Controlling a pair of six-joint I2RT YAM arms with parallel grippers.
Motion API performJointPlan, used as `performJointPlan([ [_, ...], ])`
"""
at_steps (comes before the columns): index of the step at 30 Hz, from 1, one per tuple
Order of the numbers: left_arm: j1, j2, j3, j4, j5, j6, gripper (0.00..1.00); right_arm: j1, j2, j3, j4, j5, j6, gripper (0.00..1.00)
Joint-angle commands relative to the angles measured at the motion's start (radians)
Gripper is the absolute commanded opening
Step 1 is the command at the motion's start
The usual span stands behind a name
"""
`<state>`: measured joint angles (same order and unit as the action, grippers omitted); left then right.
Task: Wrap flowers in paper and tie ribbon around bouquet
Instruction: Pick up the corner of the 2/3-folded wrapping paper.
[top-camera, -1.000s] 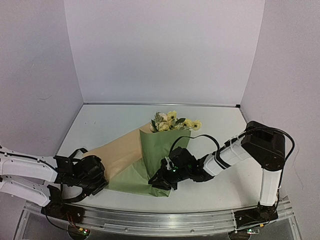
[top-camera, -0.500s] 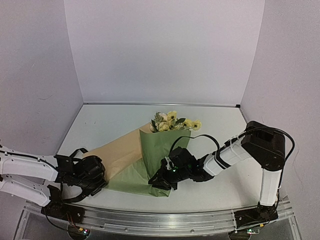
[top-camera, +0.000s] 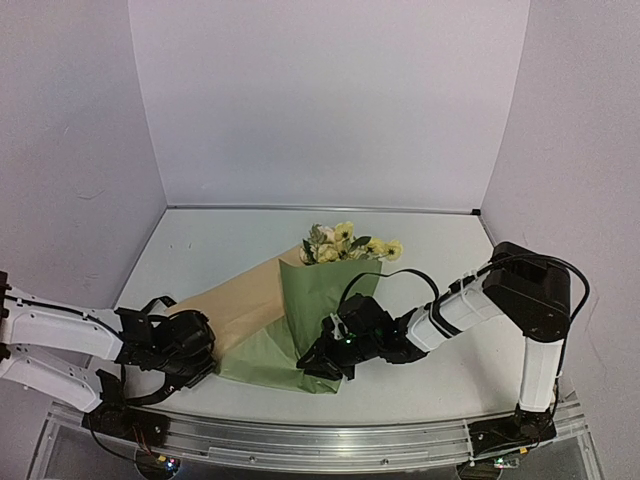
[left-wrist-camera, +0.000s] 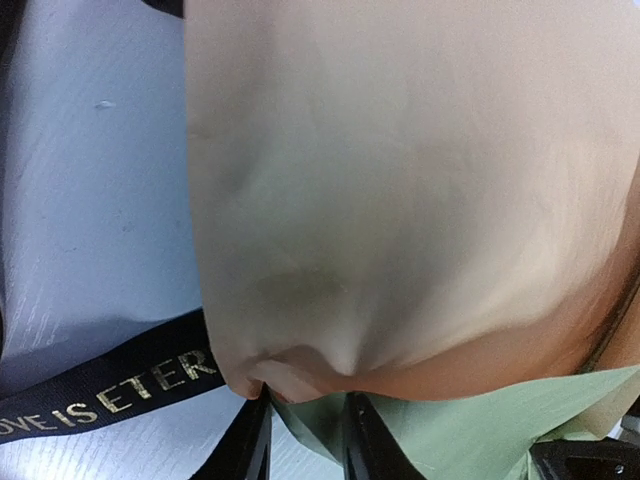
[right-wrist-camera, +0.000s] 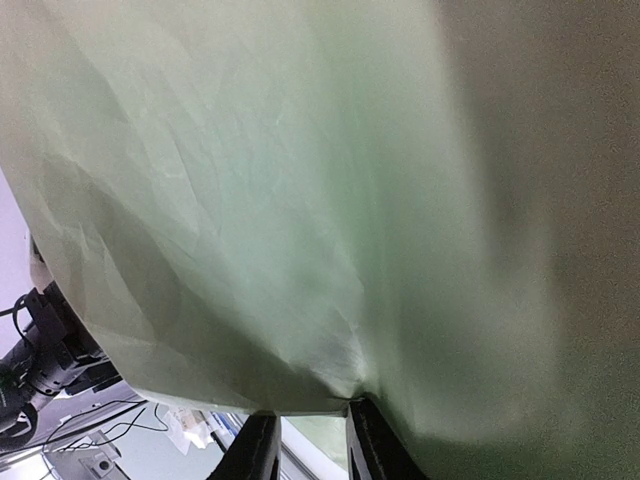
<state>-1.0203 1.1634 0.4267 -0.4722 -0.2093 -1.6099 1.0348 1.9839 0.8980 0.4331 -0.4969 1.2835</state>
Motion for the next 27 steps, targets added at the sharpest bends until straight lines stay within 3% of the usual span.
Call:
performJointPlan([
  [1,-0.003,0.034,-0.004,-0.013,0.004,0.019,0.17,0.003,-0.010,0.007,-0.104,0.035,-0.009,0.25],
  [5,-0.003,-0.008,0.012,-0.047,-0.018,0.041,0.01,0.003,-0.016,0.022,-0.126,0.034,-0.014,0.26],
  [17,-0.034,-0.127,0.168,-0.117,-0.145,0.280,0.00,0.003,-0.018,0.079,-0.288,0.046,-0.063,0.24],
  [27,-0.043,-0.114,0.184,-0.099,-0.140,0.332,0.00,0.010,-0.122,0.111,-0.334,0.005,-0.204,0.38],
])
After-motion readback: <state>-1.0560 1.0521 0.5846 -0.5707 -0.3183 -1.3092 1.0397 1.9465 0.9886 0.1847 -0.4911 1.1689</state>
